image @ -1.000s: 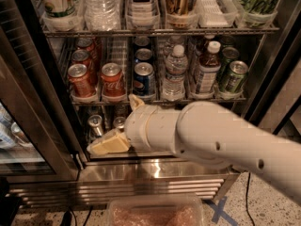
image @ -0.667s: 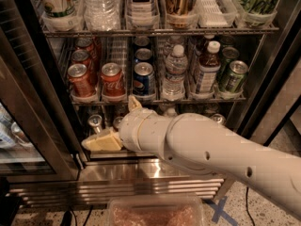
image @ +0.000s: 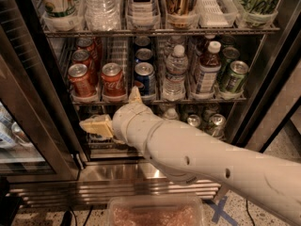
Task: Pick coke can from middle shelf of fridge
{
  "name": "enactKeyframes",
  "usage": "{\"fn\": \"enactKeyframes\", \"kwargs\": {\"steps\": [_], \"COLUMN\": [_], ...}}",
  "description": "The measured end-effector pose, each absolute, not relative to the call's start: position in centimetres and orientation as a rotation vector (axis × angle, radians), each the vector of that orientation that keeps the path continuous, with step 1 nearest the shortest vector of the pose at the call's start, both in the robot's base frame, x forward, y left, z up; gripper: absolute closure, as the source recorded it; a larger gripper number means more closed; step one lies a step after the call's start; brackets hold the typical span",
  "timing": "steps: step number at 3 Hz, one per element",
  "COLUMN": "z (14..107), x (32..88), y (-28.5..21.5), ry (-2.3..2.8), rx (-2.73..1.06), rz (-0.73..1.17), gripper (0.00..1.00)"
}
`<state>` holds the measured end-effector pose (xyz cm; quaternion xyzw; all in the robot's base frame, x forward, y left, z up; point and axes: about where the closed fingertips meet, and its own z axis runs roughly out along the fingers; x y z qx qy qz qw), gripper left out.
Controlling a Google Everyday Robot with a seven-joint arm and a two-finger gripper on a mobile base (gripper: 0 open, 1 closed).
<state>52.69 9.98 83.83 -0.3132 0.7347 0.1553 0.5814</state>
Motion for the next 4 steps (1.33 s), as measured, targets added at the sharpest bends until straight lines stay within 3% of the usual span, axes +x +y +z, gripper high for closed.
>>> {"fn": "enactKeyframes", "kwargs": {"steps": [3,4], "z": [84.7,84.3], "x": [54.2,54.4], "y": [8.1,8.4], "ry": [1.681,1.691], "rx": [-0.485,-0.483], "rz": [0.155,0.165], "gripper": [0.0,0.0]}}
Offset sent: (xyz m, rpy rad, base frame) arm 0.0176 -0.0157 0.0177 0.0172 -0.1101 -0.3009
